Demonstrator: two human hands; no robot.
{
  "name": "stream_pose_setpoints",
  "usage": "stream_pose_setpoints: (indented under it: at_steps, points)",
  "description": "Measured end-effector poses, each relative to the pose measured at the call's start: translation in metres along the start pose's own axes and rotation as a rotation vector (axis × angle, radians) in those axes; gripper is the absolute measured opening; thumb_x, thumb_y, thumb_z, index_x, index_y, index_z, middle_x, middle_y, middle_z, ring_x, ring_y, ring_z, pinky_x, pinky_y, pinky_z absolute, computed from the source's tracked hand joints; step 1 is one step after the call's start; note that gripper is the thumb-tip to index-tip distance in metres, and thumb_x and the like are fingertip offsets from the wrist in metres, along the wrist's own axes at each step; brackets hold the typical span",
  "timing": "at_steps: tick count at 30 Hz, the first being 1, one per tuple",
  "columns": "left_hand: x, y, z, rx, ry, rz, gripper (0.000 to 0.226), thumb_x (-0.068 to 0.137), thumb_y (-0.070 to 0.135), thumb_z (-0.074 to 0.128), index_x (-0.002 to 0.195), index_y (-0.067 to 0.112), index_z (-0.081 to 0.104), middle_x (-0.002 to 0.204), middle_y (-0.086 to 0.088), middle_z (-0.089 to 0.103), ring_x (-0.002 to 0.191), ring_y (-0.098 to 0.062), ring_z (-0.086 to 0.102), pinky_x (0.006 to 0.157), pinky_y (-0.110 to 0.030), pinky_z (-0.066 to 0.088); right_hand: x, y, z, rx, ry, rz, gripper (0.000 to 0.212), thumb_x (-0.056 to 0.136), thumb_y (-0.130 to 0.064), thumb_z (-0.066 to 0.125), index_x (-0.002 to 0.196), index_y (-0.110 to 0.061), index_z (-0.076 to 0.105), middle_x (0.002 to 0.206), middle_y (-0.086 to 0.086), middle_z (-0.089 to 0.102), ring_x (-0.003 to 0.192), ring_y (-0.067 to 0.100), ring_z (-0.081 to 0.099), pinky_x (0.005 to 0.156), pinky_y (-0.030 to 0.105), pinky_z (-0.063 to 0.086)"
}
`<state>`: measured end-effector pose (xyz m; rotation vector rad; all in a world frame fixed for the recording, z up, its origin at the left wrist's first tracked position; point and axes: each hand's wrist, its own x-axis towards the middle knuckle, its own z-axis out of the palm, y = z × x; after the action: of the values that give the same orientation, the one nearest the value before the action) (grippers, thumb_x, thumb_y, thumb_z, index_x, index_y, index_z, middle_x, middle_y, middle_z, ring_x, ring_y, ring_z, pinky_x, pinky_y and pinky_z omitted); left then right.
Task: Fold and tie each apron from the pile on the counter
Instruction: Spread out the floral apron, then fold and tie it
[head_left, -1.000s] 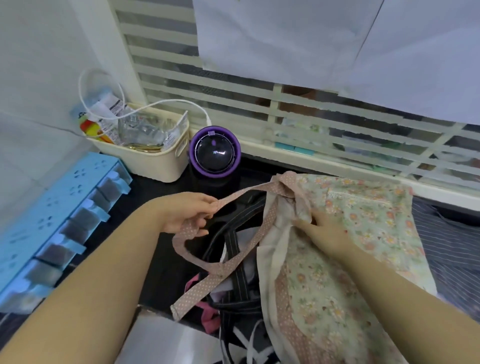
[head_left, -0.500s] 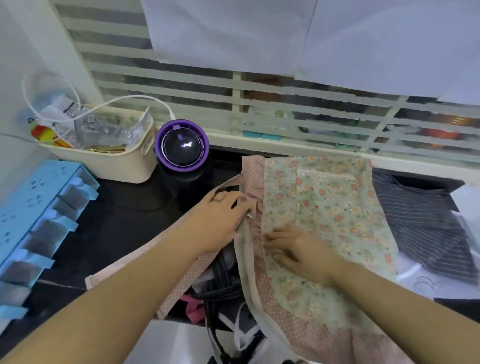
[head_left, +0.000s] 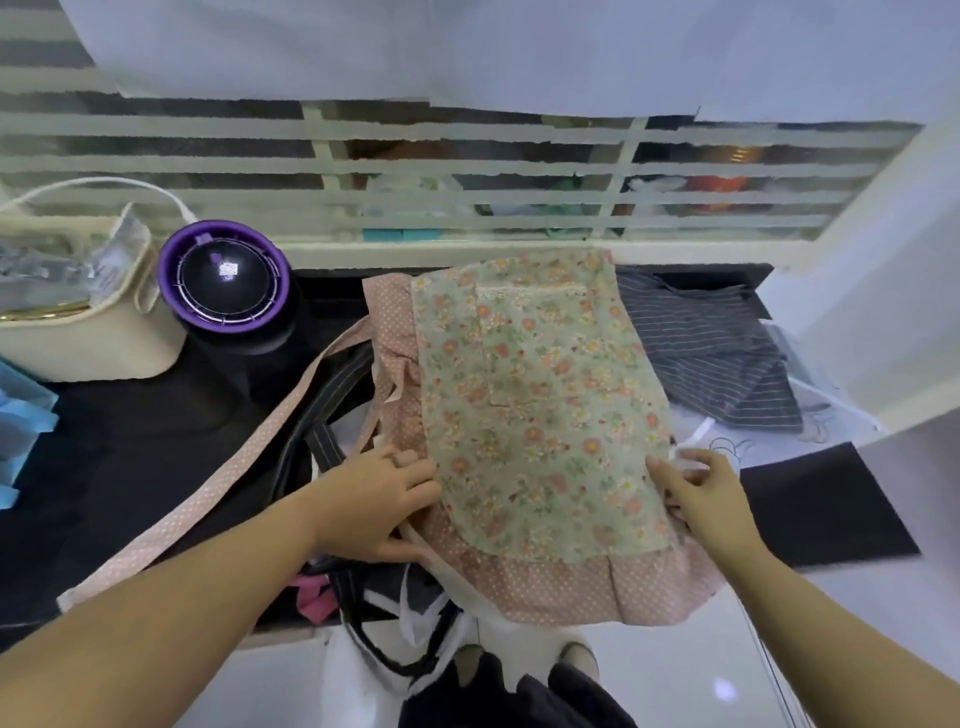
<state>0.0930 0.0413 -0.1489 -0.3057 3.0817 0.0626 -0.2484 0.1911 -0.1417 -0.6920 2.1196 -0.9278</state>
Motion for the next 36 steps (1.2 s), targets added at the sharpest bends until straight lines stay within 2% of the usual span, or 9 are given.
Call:
stream_pose_setpoints:
  at_steps: [5,8,10,14,20,24,29,32,36]
  points:
    - [-0.001,0.022,0.012,0.060,-0.060,-0.054,0.082,0.064,0.063,0.061,0.136,0.028,0.042,0.132,-0.004,0.042,0.114,-0.027,0.044,0.094,-0.039,0.048,0.002,0.006,-0.012,-0.032,-0.125,0.172,0.079,0.076,-0.050,0.073,0.137,-0.009,0.041,0.119,0.005,0.053,0.097,0.017,0.056,0.073,0.027,0.044]
    - [0.006,0.034,0.020,0.077,-0.024,-0.177,0.094,0.053,0.039,0.073,0.140,0.025,0.040,0.135,-0.010,0.040,0.111,-0.031,0.042,0.091,-0.049,0.051,0.004,-0.003,-0.024,0.031,-0.370,0.304,0.086,0.060,-0.052,0.083,0.128,-0.010,0.053,0.106,0.003,0.067,0.084,0.011,0.067,0.073,0.029,0.053]
    - [0.008,0.039,0.021,0.060,0.026,-0.207,0.083,0.059,0.030,0.066,0.138,0.024,0.041,0.132,-0.011,0.042,0.109,-0.030,0.043,0.091,-0.055,0.049,0.000,-0.006,-0.036,0.020,-0.555,0.383,0.085,0.050,-0.048,0.091,0.123,-0.018,0.060,0.111,-0.001,0.071,0.103,0.017,0.065,0.094,0.040,0.049]
    - [0.012,0.036,0.016,0.009,0.184,-0.111,0.044,0.089,0.031,0.040,0.130,0.025,0.058,0.126,-0.007,0.047,0.112,-0.027,0.046,0.102,-0.052,0.039,-0.011,-0.020,-0.060,0.185,-0.743,0.423,0.075,0.046,-0.026,0.094,0.115,-0.009,0.068,0.118,0.007,0.068,0.107,0.026,0.065,0.082,0.036,0.053]
    - [0.036,0.028,-0.045,-0.694,0.080,-0.434,0.044,0.089,0.012,0.038,0.125,0.023,0.062,0.128,0.006,0.060,0.118,-0.013,0.053,0.101,-0.031,0.043,-0.002,-0.049,-0.065,0.458,-0.554,0.295,0.066,0.064,-0.018,0.083,0.122,0.003,0.059,0.109,0.020,0.069,0.090,0.030,0.070,0.076,0.034,0.059]
    - [0.037,-0.022,-0.071,-0.962,-0.069,-0.646,0.043,0.086,0.042,0.041,0.110,0.018,0.067,0.116,-0.006,0.065,0.111,-0.028,0.060,0.094,-0.043,0.049,-0.003,-0.082,-0.076,0.561,-0.398,0.097,0.030,0.093,-0.008,0.048,0.113,-0.029,0.057,0.079,0.007,0.072,0.052,0.012,0.060,0.045,0.021,0.048]
    - [0.027,-0.021,-0.128,-1.794,0.033,-0.511,0.070,0.068,0.042,0.082,0.131,0.025,0.057,0.132,-0.006,0.060,0.121,-0.024,0.057,0.098,-0.039,0.050,-0.005,-0.111,-0.087,0.774,-0.518,-0.093,0.028,0.089,-0.006,0.041,0.102,0.001,0.065,0.068,0.006,0.059,0.058,0.012,0.056,0.054,0.019,0.049]
    - [0.029,-0.020,-0.127,-1.913,-0.019,-0.579,0.068,0.054,0.034,0.093,0.116,0.023,0.068,0.123,-0.013,0.065,0.111,-0.030,0.063,0.087,-0.041,0.055,-0.013,-0.109,-0.084,0.873,-0.568,-0.031,0.027,0.078,-0.011,0.050,0.090,0.004,0.070,0.065,0.010,0.060,0.053,0.014,0.059,0.051,0.022,0.050]
    - [0.029,-0.025,-0.100,-1.869,-0.064,-0.906,0.035,0.088,0.025,0.059,0.121,0.015,0.061,0.117,-0.013,0.068,0.112,-0.029,0.063,0.106,-0.047,0.040,-0.009,-0.107,-0.062,0.813,-0.548,0.054,0.026,0.083,-0.015,0.054,0.088,-0.003,0.076,0.079,0.010,0.068,0.065,0.015,0.068,0.056,0.026,0.057]
